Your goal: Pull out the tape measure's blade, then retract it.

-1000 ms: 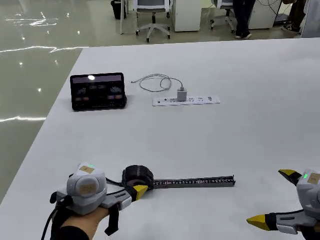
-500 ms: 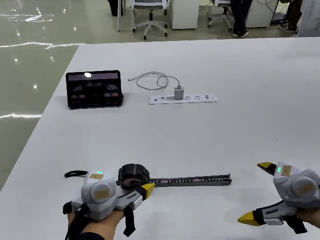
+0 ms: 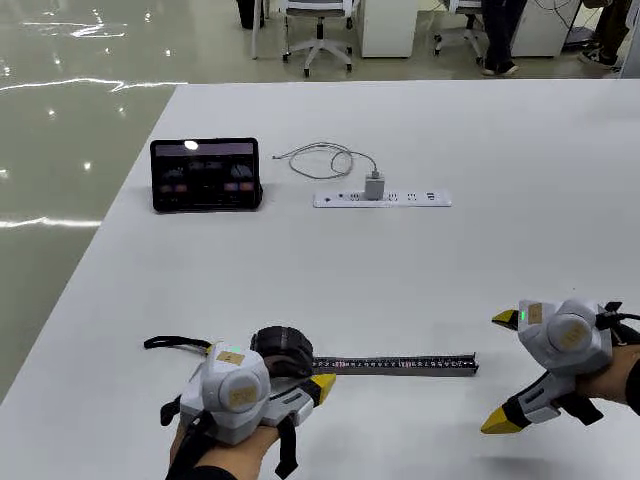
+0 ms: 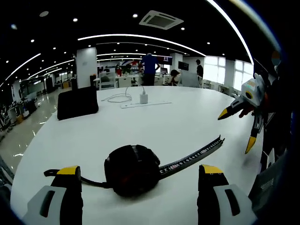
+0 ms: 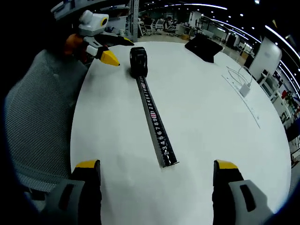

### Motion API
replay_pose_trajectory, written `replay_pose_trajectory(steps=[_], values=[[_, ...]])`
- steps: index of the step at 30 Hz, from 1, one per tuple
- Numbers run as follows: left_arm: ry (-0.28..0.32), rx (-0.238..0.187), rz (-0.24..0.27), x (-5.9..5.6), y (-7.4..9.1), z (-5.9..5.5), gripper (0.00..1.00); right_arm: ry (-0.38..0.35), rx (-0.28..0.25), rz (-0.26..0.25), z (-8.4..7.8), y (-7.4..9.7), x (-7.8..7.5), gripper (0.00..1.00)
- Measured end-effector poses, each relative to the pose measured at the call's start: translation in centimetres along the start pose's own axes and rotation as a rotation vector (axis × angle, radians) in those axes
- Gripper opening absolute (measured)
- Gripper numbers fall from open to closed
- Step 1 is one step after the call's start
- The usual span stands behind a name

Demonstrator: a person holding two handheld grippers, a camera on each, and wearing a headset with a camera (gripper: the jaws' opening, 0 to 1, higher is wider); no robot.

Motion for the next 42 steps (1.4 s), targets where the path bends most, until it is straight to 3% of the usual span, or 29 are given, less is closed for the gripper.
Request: replay_pose_trajectory(steps=[2, 5, 8, 11, 15, 21, 24, 26, 27, 31, 34, 37, 42], values=[[0.008, -0.026, 0.006, -0.1, 0.0, 0.4, 1.00, 0.021, 0.013, 0.030, 0.0, -0.5, -0.3, 0.96], [-0.008, -0.019, -0.004, -0.4, -0.2, 0.1, 1.00, 0.089, 0.019, 0.065, 0.1, -1.0, -0.7, 0.87], [-0.012, -0.021, 0.001, 0.1, -0.2, 0.0, 1.00, 0.074, 0.050, 0.097, -0.3, -1.7, -0.9, 0.80], [0.014, -0.012, 0.003, 0.5, -0.4, -0.6, 1.00, 0.104, 0.059, 0.116, -0.3, -2.2, -0.9, 0.72], [0.018, 0.010, 0.009, 1.0, -0.5, -1.3, 1.00, 0.138, 0.079, 0.128, -0.4, -2.5, -0.8, 0.66], [0.045, -0.013, 0.022, 1.5, -0.3, -0.8, 1.00, 0.176, 0.107, 0.145, -1.1, -3.0, -0.7, 0.50], [0.044, -0.020, 0.021, 1.5, -0.4, -0.8, 1.00, 0.152, 0.118, 0.136, -1.5, -3.2, -1.0, 0.41], [0.077, -0.019, 0.014, 1.5, -0.5, -1.1, 1.00, 0.144, 0.135, 0.147, -1.8, -3.4, -1.0, 0.34], [0.128, -0.033, 0.007, 1.4, -0.5, -1.0, 1.00, 0.143, 0.125, 0.165, -1.6, -3.4, -0.8, 0.32], [0.104, -0.019, 0.014, 1.7, -0.5, -1.3, 1.00, 0.144, 0.131, 0.170, -1.2, -3.6, -0.9, 0.26], [0.110, -0.009, 0.009, 1.5, -0.6, -1.6, 1.00, 0.104, 0.148, 0.155, -1.1, -3.8, -1.6, 0.19], [0.128, -0.007, 0.003, 1.5, -0.6, -1.8, 1.00, 0.161, 0.178, 0.169, -1.2, -3.6, -1.3, 0.14], [0.135, 0.002, 0.007, 1.6, -0.7, -2.0, 1.00, 0.153, 0.182, 0.163, -1.2, -3.5, -1.2, 0.12]])
Point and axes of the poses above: the centre of the closed fingertips' face, and the gripper's own axes: y roughly backward along the fingers, x roughly to its left, z roughly out of its top, the point moved 1 cm from there along y, roughly backward along the fingers, and after that the axes turned 3 degrees about x, right-handed, at the moved point
